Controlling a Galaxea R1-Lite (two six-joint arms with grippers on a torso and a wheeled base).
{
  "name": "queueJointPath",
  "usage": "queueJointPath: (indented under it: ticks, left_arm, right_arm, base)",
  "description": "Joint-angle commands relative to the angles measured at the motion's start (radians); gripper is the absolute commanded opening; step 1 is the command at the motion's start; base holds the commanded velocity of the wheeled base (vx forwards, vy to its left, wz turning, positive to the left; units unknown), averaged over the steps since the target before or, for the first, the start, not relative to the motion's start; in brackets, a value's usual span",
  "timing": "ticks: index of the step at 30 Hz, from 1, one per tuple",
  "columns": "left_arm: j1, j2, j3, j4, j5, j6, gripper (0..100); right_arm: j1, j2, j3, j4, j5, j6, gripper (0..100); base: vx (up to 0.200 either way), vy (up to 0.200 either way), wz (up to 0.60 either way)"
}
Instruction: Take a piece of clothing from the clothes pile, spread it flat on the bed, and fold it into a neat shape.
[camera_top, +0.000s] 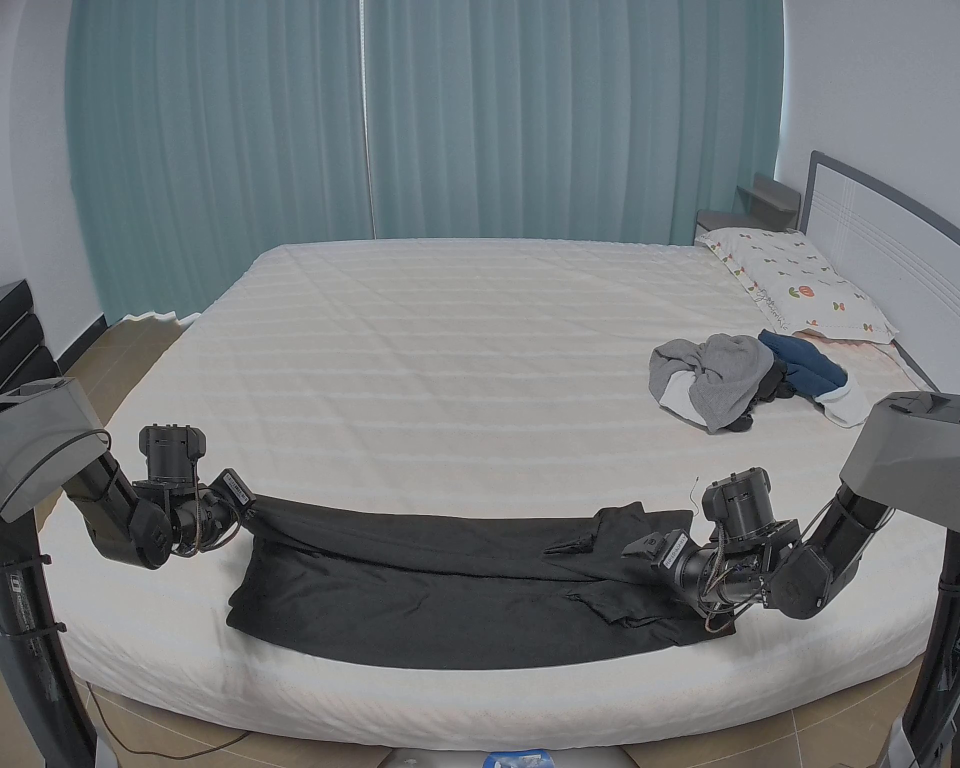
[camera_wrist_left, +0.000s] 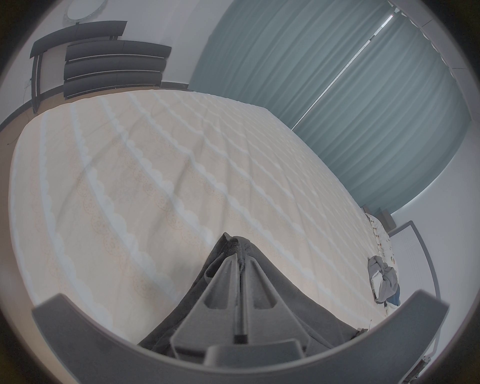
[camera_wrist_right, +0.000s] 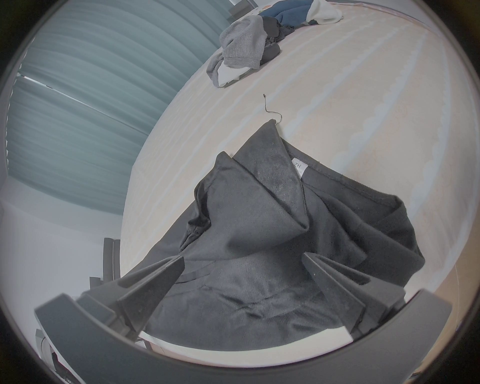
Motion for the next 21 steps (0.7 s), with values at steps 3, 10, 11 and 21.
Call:
queueJointPath:
  ticks: [3, 10, 11, 21]
  left_arm:
    - [0.002, 0.001, -0.001, -0.001, 0.000, -0.001, 0]
    - [0.002, 0.001, -0.001, -0.001, -0.002, -0.001, 0]
    - [0.002, 0.001, -0.001, 0.001, -0.002, -0.001, 0]
    - [0.002, -0.016, -0.024, 0.004, -0.002, 0.001, 0]
  right_arm:
    - [0.000, 0.044, -0.028, -0.001, -0.024, 0.003, 0]
    - [-0.014, 0.041, -0.028, 0.030, -0.024, 0.003, 0]
    - [-0.015, 0.039, -0.031, 0.042, -0.024, 0.003, 0]
    - [-0.064, 0.008, -0.175, 0.147, -0.024, 0.004, 0]
  base:
    - [0.000, 0.000, 0.00]
    - [0.000, 0.000, 0.00]
    - [0.000, 0.000, 0.00]
    - [0.000, 0.000, 0.00]
